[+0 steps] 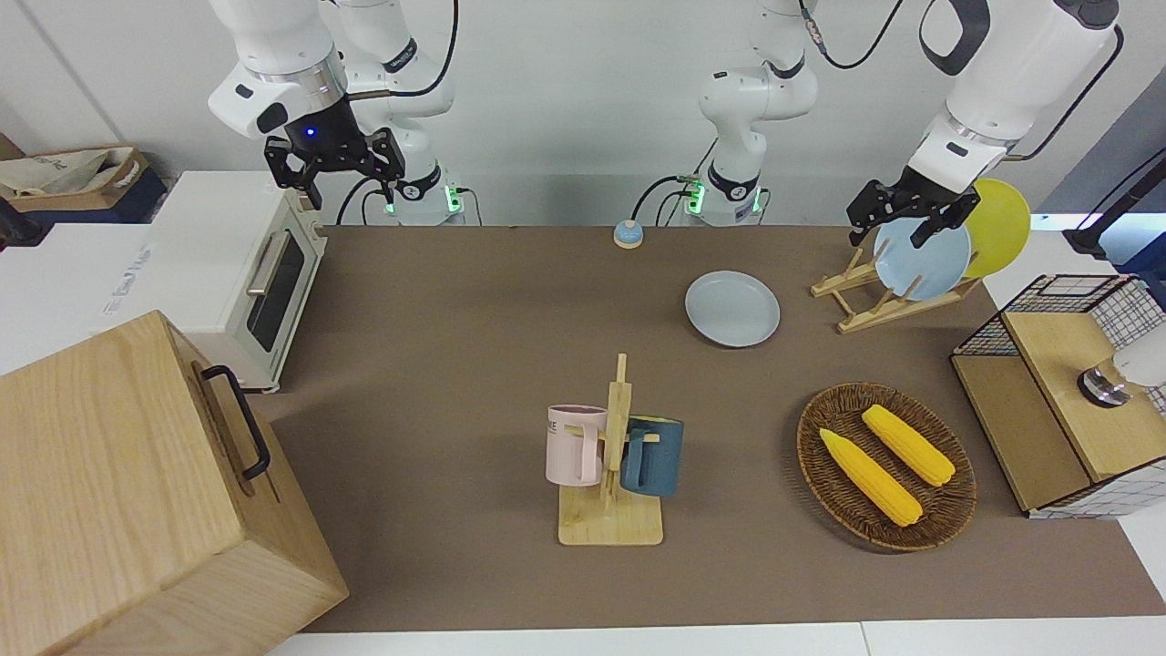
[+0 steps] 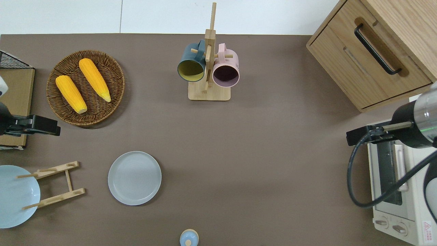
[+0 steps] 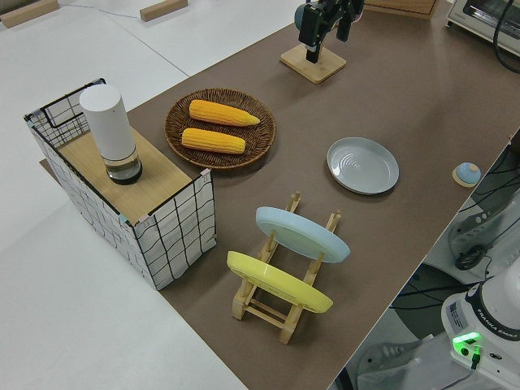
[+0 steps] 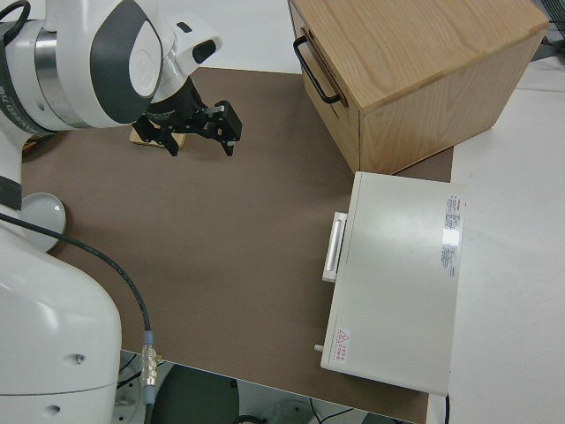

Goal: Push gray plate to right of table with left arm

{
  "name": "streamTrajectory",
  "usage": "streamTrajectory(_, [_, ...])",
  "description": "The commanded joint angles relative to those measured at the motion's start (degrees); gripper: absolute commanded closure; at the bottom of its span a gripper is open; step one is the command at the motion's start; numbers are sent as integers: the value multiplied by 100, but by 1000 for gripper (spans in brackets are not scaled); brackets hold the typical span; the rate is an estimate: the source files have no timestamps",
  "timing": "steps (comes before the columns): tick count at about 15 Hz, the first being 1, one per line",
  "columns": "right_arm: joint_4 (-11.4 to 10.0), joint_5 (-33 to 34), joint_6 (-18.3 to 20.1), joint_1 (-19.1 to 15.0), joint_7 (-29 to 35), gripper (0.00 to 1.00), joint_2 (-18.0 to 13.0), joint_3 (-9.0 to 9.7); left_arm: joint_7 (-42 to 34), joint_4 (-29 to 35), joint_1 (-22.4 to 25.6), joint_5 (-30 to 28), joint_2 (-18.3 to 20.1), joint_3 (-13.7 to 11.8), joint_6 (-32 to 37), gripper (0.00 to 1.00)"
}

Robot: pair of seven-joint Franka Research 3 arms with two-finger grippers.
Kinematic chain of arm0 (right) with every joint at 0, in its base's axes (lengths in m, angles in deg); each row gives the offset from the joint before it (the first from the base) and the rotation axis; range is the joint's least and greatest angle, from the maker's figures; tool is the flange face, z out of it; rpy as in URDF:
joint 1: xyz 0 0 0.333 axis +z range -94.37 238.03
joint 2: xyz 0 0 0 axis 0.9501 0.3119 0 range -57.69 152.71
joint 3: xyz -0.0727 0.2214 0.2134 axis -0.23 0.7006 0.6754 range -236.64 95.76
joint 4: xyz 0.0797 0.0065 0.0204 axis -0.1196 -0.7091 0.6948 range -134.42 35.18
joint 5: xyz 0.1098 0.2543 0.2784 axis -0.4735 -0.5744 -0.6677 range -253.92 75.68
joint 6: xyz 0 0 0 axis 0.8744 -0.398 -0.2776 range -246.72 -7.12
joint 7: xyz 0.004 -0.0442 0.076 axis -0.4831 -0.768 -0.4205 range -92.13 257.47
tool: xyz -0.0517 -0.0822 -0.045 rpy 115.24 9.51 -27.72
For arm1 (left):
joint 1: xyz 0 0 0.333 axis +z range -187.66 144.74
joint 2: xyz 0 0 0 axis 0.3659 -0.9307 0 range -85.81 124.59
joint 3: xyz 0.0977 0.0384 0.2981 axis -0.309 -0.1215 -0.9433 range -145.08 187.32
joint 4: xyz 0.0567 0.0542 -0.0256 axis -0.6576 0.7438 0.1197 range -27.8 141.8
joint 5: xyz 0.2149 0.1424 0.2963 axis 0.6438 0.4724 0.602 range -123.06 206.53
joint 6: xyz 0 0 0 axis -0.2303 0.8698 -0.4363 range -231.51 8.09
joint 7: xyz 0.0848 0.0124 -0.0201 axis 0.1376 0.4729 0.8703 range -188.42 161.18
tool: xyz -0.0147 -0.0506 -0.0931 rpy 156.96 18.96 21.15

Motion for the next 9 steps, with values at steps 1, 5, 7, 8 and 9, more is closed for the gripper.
streamTrajectory(1, [-3, -46, 69, -63, -15, 17, -43, 32, 1, -106, -29, 16, -20, -1, 78, 9])
streamTrajectory(5, [5, -46, 69, -63, -15, 17, -43, 32, 10, -89, -30, 7, -29, -1, 79, 9])
streamTrajectory(7, [-3, -46, 69, -63, -15, 17, -43, 32, 10, -80, -3, 7, -29, -1, 105, 9])
streamTrajectory(8, [-3, -46, 69, -63, -15, 17, -43, 32, 10, -71, -3, 7, -29, -1, 131, 9])
streamTrajectory(9, [5, -46, 69, -63, -15, 17, -43, 23, 10, -62, 6, 7, -20, -1, 149, 9])
